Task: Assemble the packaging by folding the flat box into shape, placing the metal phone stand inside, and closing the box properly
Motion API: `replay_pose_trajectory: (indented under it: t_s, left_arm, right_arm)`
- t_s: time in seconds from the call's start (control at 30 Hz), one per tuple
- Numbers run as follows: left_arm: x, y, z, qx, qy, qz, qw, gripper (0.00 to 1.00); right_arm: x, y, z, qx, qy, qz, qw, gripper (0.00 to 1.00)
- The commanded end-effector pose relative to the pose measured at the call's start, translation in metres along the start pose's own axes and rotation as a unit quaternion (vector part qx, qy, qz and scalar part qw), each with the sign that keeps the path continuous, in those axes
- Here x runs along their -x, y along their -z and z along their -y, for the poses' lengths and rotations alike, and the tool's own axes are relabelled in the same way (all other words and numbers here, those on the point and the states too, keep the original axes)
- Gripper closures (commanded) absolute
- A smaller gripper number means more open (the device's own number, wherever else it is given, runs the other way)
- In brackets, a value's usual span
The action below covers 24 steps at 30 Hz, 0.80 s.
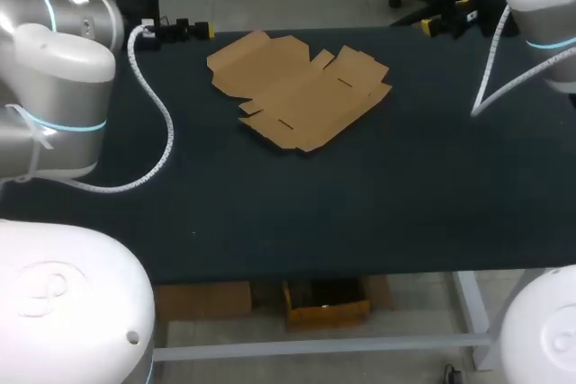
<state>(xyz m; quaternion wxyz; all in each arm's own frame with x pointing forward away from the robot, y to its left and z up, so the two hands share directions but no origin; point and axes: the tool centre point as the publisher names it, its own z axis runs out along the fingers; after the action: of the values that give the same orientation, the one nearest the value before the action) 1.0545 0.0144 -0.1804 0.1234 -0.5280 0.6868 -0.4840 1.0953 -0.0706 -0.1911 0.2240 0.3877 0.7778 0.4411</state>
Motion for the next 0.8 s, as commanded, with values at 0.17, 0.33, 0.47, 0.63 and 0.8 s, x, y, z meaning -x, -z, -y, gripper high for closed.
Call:
replay_pose_trajectory:
  t_s: [0.17, 0.33, 0.47, 0.63, 0.8]
  left_arm:
    - [-0.010, 0.004, -0.009, 0.077, 0.030, 0.040, 0.996, 0.00]
    - [-0.010, 0.008, -0.020, 0.097, 0.060, 0.083, 0.990, 0.00]
    - [-0.010, 0.012, -0.031, 0.122, 0.079, 0.102, 0.984, 0.00]
    - [-0.007, 0.015, -0.040, 0.142, 0.103, 0.105, 0.979, 0.00]
    - [-0.007, 0.015, -0.040, 0.142, 0.103, 0.105, 0.979, 0.00]
  right_arm:
    - [0.006, 0.006, 0.009, -0.124, -0.014, -0.002, 0.992, 0.00]
    - [0.005, 0.014, 0.021, -0.151, -0.033, -0.005, 0.988, 0.00]
    - [0.006, 0.020, 0.031, -0.171, -0.058, -0.008, 0.984, 0.00]
    - [0.007, 0.025, 0.039, -0.198, -0.088, -0.014, 0.976, 0.00]
    - [0.007, 0.025, 0.039, -0.198, -0.088, -0.014, 0.976, 0.00]
